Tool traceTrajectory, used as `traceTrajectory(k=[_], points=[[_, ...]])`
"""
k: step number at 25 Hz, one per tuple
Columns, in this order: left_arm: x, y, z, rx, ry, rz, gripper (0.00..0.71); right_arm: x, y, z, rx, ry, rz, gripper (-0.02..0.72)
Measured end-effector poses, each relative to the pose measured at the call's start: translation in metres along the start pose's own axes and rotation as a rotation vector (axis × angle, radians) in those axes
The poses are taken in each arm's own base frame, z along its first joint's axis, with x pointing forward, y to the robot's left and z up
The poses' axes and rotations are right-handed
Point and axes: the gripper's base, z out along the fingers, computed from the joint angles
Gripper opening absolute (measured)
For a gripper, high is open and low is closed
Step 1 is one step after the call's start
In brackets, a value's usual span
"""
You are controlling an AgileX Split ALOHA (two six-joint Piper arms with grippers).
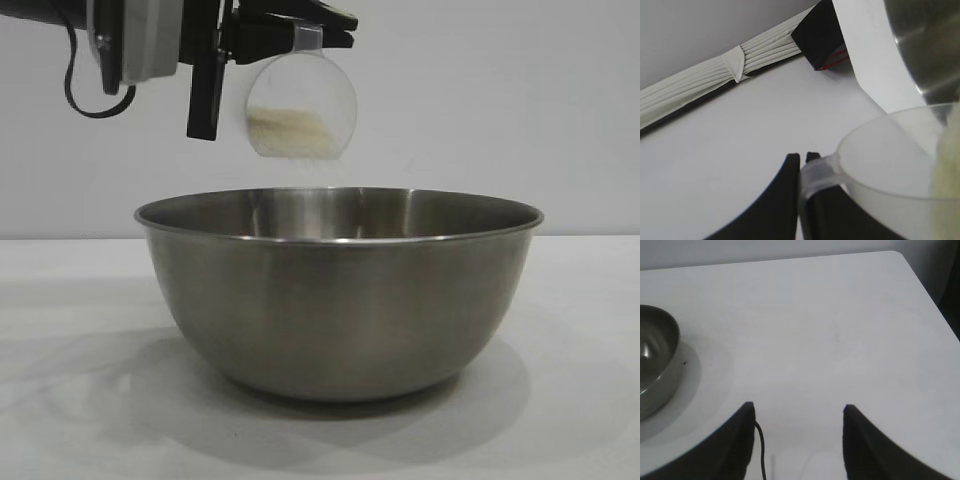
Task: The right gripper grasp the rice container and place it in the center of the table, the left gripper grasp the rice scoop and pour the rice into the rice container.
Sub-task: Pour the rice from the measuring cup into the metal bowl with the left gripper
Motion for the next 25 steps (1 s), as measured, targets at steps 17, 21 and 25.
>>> traceTrajectory(k=[17, 21, 25], points=[[-0.0068, -0.0024, 0.0031, 0.036, -0.058, 0.214, 0.000, 0.0000, -0.0001, 0.0000, 0.002, 0.000, 0.013, 0.125], [-0.0068, -0.0024, 0.0031, 0.036, -0.058, 0.216, 0.000, 0.0000, -0.0001, 0.0000, 0.002, 0.000, 0.016, 0.141], [-0.0068, -0.0024, 0.0031, 0.036, -0.058, 0.216, 0.000, 0.0000, -0.0001, 0.0000, 0.002, 0.000, 0.016, 0.141]])
